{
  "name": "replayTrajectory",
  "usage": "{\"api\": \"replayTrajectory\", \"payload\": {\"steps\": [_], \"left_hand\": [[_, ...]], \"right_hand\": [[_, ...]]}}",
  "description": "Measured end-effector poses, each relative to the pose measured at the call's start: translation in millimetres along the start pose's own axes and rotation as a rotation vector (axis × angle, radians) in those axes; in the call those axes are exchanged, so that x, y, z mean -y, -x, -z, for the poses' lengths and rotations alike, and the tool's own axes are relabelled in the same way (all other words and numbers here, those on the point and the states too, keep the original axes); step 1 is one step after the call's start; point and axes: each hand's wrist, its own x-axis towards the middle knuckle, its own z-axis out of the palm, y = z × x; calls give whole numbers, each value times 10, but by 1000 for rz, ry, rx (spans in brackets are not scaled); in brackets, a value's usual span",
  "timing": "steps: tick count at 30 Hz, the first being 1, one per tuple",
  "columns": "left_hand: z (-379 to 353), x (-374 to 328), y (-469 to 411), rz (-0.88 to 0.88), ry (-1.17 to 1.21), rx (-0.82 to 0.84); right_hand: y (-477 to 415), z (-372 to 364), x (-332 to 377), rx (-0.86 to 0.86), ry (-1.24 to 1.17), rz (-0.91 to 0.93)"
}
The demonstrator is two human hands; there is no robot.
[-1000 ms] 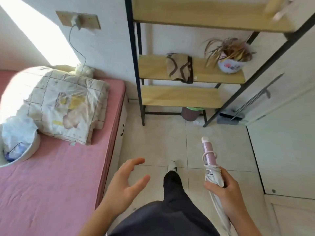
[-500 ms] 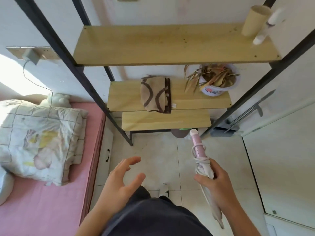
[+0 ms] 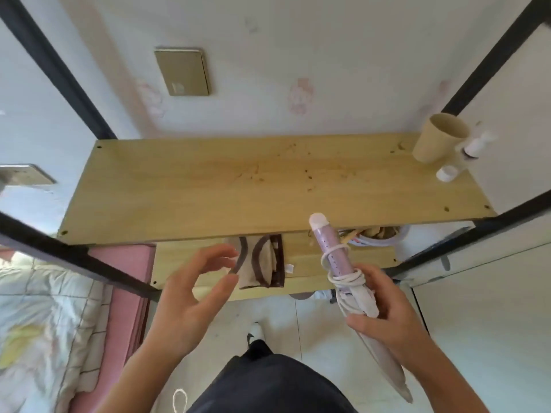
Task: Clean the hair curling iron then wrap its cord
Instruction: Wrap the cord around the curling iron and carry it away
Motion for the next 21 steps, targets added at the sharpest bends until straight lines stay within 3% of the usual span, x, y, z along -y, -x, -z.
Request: {"api": "replayTrajectory", "payload": {"steps": [3, 7, 10, 14, 17, 21], "left_hand": [[206, -41, -630, -94, -142, -17], [341, 71, -1153, -67, -359, 13], [352, 183, -1258, 15, -467, 16], [298, 290, -1221, -1, -543, -21], [267, 306, -1214, 5, -556, -54], [245, 303, -1230, 5, -554, -92]], "right_hand": [[-633, 161, 449, -1, 110, 105], [-1486, 331, 936, -10, 325, 277], [-2076, 414, 1146, 96, 544, 348], [-2545, 381, 1144, 278, 868, 399], [-2614, 327, 1050, 384, 937, 455], [-2646, 361, 1050, 402, 886, 493]]}}
